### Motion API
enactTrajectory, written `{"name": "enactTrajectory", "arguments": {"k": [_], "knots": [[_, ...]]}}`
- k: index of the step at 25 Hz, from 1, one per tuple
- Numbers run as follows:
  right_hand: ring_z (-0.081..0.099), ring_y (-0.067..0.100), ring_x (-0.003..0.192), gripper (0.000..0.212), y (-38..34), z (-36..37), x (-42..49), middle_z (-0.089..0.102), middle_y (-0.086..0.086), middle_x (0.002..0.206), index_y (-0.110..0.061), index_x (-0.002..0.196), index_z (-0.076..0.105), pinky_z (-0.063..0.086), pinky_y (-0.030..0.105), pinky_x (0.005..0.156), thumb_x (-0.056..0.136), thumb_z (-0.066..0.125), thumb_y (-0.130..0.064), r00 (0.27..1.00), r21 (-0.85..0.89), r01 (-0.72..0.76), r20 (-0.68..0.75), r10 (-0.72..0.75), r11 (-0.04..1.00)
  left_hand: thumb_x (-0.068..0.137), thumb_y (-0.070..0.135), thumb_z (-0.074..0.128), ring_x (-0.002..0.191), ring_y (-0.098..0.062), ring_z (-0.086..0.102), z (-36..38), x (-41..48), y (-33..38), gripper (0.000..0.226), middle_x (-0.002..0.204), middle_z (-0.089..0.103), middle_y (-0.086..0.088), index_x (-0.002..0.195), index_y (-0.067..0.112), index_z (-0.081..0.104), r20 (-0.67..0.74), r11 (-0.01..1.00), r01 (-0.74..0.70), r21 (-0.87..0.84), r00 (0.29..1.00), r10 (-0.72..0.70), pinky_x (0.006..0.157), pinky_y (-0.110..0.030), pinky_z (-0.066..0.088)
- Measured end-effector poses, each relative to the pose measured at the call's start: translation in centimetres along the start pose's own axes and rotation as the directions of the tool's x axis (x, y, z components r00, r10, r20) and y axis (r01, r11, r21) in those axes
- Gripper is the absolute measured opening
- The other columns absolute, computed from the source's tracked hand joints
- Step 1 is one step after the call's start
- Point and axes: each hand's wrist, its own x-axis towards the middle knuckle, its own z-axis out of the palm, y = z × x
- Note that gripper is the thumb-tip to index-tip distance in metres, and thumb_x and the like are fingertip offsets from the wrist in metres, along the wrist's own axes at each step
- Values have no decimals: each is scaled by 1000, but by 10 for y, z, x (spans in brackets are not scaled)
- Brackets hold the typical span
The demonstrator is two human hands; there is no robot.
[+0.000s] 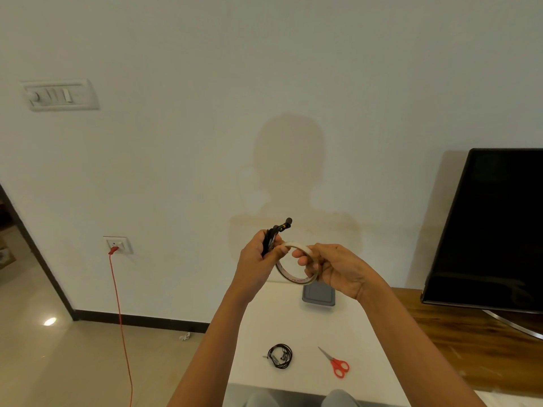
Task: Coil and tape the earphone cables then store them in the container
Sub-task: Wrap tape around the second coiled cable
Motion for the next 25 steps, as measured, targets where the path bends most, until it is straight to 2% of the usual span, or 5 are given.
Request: {"name": "enactTrajectory", "arguments": {"k": [10,15,17,20,25], "knots": [[42,11,53,28,5,-4,3,61,4,61,-2,83,74,41,27,66,91,47,-5,999,-56,19,-36,-21,998,90,18,64,75,0,56,4,0,-4,10,83,62,9,98,17,58,11,1000,27,-5,1000,-27,74,-17,48],[43,12,53,33,11,-5,6,57,4,55,-2,74,73,43,29,67,87,43,3,995,-49,19,-101,-24,999,88,16,66,80,-7,58,6,0,-7,12,86,64,6,96,18,58,29,999,40,-16,999,-39,81,-26,48],[42,14,54,35,15,-7,7,56,5,56,1,79,71,42,33,72,84,37,8,996,-17,15,-89,-17,1000,88,16,66,79,-7,57,6,0,-7,11,85,64,6,95,18,58,33,999,35,-5,999,-34,80,-26,48],[48,10,52,29,16,-11,7,60,3,61,4,92,69,41,34,75,91,40,0,1000,17,-1,-25,1,1000,89,17,66,80,-5,59,6,2,-9,10,87,65,5,96,18,59,31,999,36,9,999,-36,81,-25,48],[47,9,52,27,16,-11,10,61,3,62,3,93,70,41,31,71,92,44,-4,1000,-40,10,-28,-11,999,90,20,65,75,3,56,7,2,-12,10,84,62,9,97,18,58,24,999,34,7,999,-35,74,-16,47]]}}
